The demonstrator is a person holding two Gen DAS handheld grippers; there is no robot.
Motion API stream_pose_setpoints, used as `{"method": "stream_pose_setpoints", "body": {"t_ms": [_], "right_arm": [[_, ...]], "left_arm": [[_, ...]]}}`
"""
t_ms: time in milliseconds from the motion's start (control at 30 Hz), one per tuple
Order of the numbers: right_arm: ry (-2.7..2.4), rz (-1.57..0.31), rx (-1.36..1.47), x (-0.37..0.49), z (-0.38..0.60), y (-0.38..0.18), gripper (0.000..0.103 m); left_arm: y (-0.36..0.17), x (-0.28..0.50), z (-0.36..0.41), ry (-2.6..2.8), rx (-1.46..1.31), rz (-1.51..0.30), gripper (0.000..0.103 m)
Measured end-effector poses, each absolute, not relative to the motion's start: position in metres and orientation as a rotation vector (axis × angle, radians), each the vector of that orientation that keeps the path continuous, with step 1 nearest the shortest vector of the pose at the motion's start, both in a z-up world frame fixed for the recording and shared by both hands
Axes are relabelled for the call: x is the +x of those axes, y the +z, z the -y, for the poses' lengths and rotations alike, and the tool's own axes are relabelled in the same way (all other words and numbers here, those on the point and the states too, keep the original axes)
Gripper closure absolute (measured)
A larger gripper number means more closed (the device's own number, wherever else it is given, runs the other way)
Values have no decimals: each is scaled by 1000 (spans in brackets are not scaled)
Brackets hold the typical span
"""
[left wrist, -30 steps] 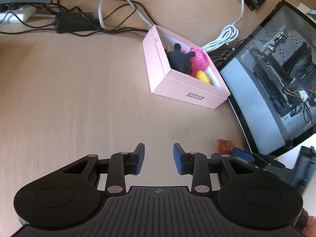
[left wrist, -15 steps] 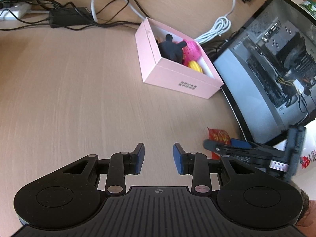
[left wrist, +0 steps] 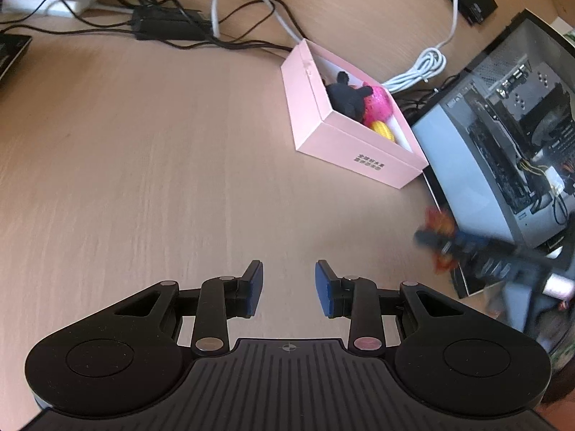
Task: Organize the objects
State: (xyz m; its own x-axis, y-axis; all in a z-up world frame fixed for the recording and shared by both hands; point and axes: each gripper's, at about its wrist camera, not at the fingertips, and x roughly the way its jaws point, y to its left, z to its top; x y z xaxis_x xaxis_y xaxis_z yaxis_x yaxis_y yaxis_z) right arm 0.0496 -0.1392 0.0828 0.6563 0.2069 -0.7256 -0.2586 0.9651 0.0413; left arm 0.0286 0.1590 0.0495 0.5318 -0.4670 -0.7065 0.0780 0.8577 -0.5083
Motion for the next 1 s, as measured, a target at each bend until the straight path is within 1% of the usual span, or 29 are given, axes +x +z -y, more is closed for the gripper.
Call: {"method": "stream_pose_setpoints", "body": {"t_ms": [133, 200, 300, 333, 400, 500, 533, 567, 733, 867, 1000], "right_arm": [[277, -685, -98, 77, 130, 127, 25], [272, -608, -124, 102, 123, 151, 25], [256, -545, -104, 147, 115, 180, 24], [245, -535, -77, 163, 115, 189, 17], [194, -520, -16, 188, 118, 201, 10], [162, -525, 82, 197, 131, 207, 8], [159, -523, 104, 193, 136, 205, 2], [153, -525, 117, 188, 142, 202, 0], [123, -605, 27, 153, 155, 164, 0], [107, -719, 45, 109, 166, 116, 0], [63, -837, 129, 66, 170, 76, 0]], "left_arm": [[48, 24, -164, -326, -467, -958, 68], [47, 23, -164, -325, -470, -964, 68], [47, 23, -164, -326, -470, -966, 68], [46, 22, -164, -326, -471, -966, 68], [46, 22, -164, -324, -470, -968, 68], [44, 20, -168, -329, -473, -978, 68], [42, 20, -168, -330, -475, -985, 68], [40, 20, -169, -331, -476, -991, 68], [32, 29, -159, -357, -457, -1012, 68], [35, 37, -137, -395, -383, -995, 68], [40, 32, -112, -385, -211, -885, 68]]}}
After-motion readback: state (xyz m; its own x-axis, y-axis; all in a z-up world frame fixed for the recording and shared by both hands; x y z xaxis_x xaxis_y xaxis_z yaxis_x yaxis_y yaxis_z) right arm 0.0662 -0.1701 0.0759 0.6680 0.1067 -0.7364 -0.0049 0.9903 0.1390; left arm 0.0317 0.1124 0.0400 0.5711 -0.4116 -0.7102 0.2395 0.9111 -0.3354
